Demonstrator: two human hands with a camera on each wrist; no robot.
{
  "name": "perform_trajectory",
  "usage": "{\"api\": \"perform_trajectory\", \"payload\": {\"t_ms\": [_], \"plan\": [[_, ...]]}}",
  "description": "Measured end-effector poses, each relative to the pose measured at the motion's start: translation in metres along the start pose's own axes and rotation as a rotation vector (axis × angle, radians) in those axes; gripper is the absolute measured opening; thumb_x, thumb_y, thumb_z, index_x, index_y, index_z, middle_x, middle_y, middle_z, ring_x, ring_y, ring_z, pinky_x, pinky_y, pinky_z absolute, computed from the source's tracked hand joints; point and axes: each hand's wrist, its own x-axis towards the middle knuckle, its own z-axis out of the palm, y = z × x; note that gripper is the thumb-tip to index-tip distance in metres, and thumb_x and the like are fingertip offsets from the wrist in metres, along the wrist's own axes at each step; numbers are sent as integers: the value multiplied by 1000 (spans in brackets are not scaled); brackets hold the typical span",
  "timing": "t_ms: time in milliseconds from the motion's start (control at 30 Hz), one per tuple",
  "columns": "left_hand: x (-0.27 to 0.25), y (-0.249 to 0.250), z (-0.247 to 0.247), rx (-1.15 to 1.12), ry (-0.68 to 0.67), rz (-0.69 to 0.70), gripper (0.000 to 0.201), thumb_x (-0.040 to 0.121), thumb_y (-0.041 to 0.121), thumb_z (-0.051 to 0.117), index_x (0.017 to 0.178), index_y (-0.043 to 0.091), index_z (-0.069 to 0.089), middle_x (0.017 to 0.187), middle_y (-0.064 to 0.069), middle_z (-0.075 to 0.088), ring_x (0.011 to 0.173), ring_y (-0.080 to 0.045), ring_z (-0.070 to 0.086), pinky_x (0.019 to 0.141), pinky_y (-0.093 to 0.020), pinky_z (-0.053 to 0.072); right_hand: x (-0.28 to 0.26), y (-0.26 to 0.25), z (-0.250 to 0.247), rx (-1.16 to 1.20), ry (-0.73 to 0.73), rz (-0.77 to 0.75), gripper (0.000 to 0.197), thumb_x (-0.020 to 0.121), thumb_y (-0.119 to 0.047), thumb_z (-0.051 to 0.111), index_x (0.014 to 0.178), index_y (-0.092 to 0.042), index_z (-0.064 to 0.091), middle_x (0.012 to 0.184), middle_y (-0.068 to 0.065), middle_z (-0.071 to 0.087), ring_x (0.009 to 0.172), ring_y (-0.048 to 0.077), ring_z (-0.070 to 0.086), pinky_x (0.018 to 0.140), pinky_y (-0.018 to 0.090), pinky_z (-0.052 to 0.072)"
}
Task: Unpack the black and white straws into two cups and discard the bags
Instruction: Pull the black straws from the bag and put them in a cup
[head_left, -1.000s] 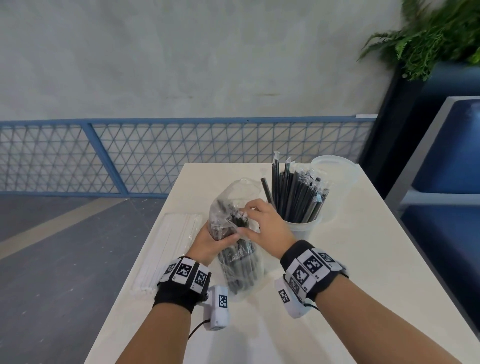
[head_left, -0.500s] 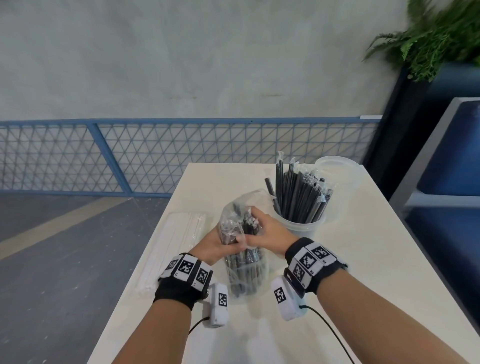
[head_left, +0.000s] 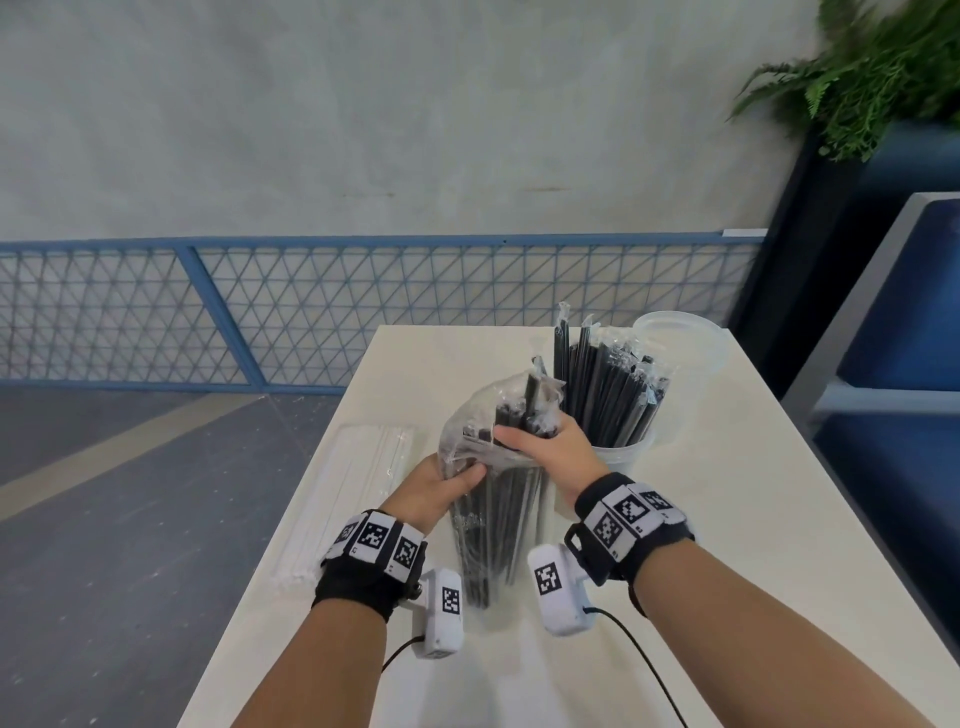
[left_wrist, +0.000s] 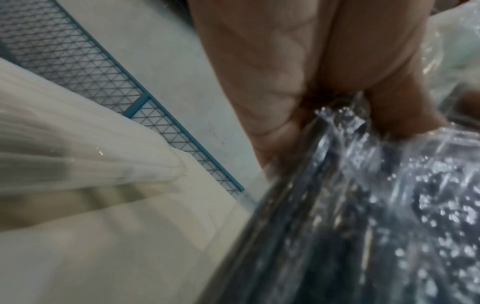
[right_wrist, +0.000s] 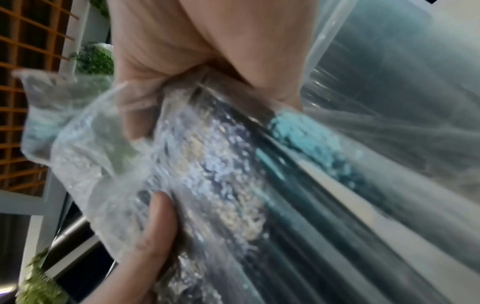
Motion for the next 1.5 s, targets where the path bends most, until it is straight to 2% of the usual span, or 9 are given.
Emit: {"api": "perform_trajectory", "payload": {"t_ms": [133,367,500,700,833,1000,1133,1267,1500], "plan": [[1,-4,2,-5,15,20,52,81,23,58,126,-2,52,125,-18,59,117,-26,56,106,-37,40,3,-8,0,17,61,-30,29,76,-2,70,104,-9,66,97,3,70,88,13,68,82,23,55],[6,-9,-3,78,48,-6,32,93,14,53,122,3,58,124,-11,62,114,-12,59,92,-10,43,8,-30,0,43,204,-141,30,76,-14,75,105,-12,67,103,5,72,100,16,67,92,32,51],[7,-10,2,31,110,23,29,91,8,53,118,-2,59,121,-14,63,114,-20,59,98,-26,44,11,-49,1,10,241,-213,19,76,-15,75,90,-24,66,93,-6,72,92,9,67,86,25,51],[11,-1,6,23,201,111,14,89,10,58,96,19,65,98,-2,70,93,-7,65,88,-29,44,1,-40,7,-114,205,-246,42,69,-18,80,107,-12,61,97,1,70,93,13,67,88,29,52],[9,6,14,-50,197,152,21,81,22,67,101,26,66,105,-7,70,104,-24,65,92,-38,50,-7,-25,12,-298,199,-250,57,63,-23,84,112,-14,58,99,0,70,92,10,67,84,19,51],[8,10,17,-67,204,155,24,79,20,71,102,16,68,102,-12,71,100,-29,66,92,-46,50,-3,-22,21,-344,270,-187,55,52,-49,80,97,-22,64,92,0,71,99,23,63,88,40,54],[9,10,12,-10,186,142,36,84,24,67,111,0,64,111,-19,68,108,-30,63,98,-45,48,3,-48,14,-27,360,-191,20,71,-10,77,84,-16,64,79,-2,69,77,13,66,81,35,54],[10,11,10,96,220,171,29,86,19,64,109,2,63,107,-10,70,103,-18,65,89,-26,49,12,-68,9,158,451,-200,19,73,-8,76,80,-17,61,78,0,66,79,19,63,87,44,54],[15,4,8,199,292,175,31,83,25,67,105,3,62,97,-3,69,97,-16,63,86,-26,45,17,-89,-5,370,528,-166,19,73,-4,73,82,-12,59,74,5,60,76,25,57,80,45,52]]}}
